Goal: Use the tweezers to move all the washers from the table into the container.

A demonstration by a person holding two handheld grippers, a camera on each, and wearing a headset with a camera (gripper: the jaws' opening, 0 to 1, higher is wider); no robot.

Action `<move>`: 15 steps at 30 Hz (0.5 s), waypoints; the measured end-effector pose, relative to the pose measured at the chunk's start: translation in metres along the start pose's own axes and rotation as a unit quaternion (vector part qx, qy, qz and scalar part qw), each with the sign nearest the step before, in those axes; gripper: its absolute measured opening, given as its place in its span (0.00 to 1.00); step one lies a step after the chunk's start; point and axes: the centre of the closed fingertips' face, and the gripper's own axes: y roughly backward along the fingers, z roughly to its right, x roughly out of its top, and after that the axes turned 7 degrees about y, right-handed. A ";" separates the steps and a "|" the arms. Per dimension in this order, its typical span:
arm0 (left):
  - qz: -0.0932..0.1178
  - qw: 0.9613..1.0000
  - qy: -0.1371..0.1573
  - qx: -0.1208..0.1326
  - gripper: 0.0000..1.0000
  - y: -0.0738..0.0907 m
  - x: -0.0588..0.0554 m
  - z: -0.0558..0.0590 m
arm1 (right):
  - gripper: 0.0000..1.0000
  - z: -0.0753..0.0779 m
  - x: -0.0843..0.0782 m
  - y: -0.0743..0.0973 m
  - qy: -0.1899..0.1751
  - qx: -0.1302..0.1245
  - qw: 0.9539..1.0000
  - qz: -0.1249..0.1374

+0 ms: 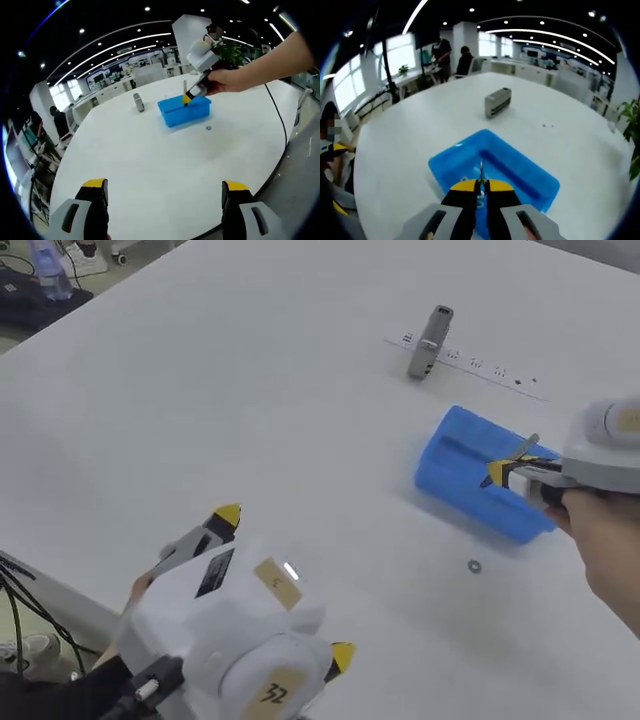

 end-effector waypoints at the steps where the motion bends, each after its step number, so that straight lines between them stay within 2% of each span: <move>1: -0.001 1.000 -0.001 0.000 0.96 0.000 0.000 0.000 | 0.02 -0.001 0.002 0.001 0.006 -0.001 1.000 -0.002; 10: -0.002 1.000 -0.002 0.001 0.96 0.000 -0.001 0.000 | 0.03 -0.008 0.000 0.004 0.028 -0.004 1.000 -0.008; 15: -0.001 1.000 -0.002 0.002 0.96 0.000 -0.001 0.000 | 0.04 -0.008 0.000 0.005 0.020 -0.001 1.000 -0.008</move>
